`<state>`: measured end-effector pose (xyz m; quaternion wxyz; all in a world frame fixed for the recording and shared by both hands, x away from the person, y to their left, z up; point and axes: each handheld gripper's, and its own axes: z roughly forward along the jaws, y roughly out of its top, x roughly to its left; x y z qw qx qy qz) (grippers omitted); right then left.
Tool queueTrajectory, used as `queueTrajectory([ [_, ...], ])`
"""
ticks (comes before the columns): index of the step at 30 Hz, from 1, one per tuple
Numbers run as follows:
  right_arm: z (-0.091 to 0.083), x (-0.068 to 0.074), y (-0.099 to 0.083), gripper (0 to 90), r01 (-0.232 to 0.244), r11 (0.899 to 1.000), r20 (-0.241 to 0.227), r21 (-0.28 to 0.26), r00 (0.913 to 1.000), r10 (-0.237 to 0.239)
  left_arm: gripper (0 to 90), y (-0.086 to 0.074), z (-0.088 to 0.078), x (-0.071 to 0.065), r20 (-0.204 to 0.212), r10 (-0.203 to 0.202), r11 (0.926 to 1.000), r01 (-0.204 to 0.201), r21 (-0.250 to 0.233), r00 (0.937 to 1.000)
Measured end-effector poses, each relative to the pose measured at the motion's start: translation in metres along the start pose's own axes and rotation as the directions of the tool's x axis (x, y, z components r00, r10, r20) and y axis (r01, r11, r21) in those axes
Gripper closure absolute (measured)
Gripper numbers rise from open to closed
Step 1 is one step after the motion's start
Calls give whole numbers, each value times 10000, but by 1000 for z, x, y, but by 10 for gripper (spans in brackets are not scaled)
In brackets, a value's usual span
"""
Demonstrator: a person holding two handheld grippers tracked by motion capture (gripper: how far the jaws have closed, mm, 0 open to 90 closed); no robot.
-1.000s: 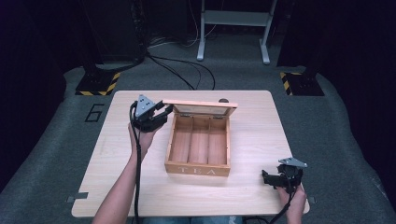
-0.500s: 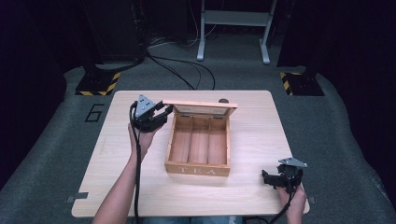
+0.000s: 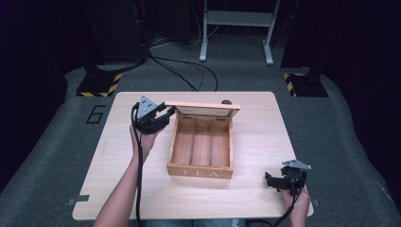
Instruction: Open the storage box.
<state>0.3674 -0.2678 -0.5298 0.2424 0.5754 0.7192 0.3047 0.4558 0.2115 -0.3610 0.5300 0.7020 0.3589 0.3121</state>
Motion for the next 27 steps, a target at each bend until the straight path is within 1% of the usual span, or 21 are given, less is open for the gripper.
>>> queueTrajectory([
  [8, 0, 0, 0, 0, 7, 10000, -3, -2, 10000, -7, 623, 0, 0, 0, 2, 9, 10000, -9, 11, 10000],
  [9, 0, 0, 0, 0, 6, 10000, -2, 0, 10000, -6, 623, 0, 0, 0, 51, 7, 10000, -7, 95, 10000],
  [27, 0, 0, 0, 0, 2, 10000, -1, -1, 10000, -2, 623, 1, 0, 0, 68, 18, 9999, -19, 114, 10000],
])
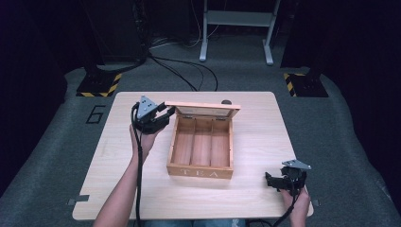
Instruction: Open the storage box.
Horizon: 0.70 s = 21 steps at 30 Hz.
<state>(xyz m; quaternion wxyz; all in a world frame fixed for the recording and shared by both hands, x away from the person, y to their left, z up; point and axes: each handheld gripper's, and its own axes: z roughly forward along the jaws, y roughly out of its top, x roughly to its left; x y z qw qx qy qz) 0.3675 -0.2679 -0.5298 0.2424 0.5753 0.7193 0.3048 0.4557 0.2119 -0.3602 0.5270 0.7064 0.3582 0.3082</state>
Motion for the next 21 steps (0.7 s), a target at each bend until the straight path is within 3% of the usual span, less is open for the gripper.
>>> queueTrajectory([
  [21, 0, 1, 0, 0, -92, 9999, 31, -42, 10000, 92, 622, -2, -3, -2, -45, 153, 9999, -153, 32, 9999],
])
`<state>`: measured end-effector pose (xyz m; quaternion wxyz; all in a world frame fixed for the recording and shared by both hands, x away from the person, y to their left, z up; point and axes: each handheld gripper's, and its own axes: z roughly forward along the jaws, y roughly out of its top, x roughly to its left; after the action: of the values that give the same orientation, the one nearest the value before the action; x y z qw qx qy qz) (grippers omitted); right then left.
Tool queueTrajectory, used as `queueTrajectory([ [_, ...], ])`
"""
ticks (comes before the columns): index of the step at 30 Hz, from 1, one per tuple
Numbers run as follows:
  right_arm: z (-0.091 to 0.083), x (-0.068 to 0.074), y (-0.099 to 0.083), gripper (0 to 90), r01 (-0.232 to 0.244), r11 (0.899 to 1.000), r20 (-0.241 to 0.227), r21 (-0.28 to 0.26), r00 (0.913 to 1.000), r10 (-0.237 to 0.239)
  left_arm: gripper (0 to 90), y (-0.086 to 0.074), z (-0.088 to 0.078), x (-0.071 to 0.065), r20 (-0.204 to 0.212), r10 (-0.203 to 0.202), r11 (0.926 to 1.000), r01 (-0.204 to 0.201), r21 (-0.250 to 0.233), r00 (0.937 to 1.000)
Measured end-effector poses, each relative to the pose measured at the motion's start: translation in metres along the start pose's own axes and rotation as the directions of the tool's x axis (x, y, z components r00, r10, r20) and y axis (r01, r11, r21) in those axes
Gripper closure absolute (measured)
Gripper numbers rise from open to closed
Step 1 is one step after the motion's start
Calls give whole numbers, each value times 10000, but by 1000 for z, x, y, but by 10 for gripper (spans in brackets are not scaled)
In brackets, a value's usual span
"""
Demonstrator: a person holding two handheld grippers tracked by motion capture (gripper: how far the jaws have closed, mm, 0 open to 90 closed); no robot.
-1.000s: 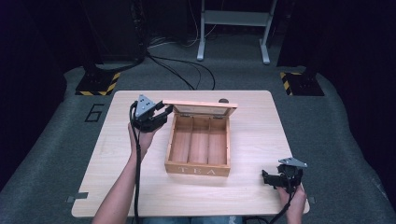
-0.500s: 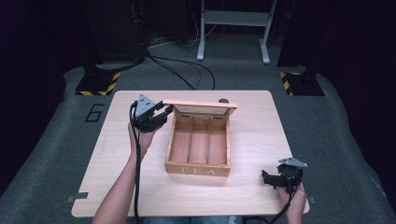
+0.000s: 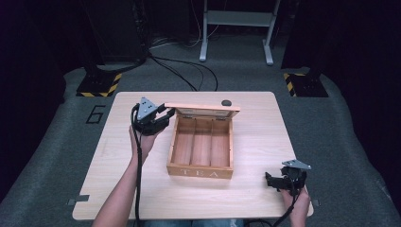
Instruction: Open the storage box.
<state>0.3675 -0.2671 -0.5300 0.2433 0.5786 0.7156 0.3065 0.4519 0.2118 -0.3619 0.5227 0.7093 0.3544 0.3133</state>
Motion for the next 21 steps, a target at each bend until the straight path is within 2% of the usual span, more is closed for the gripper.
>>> queueTrajectory([
  [13, 0, 0, 0, 0, -36, 10000, -26, -23, 10000, 36, 620, -11, -9, -6, -9, 257, 9997, -257, 29, 9997],
  [21, 0, 0, 0, 0, -12, 10000, -15, -7, 10000, 12, 613, -24, -16, -12, 80, 168, 9999, -169, 22, 9998],
])
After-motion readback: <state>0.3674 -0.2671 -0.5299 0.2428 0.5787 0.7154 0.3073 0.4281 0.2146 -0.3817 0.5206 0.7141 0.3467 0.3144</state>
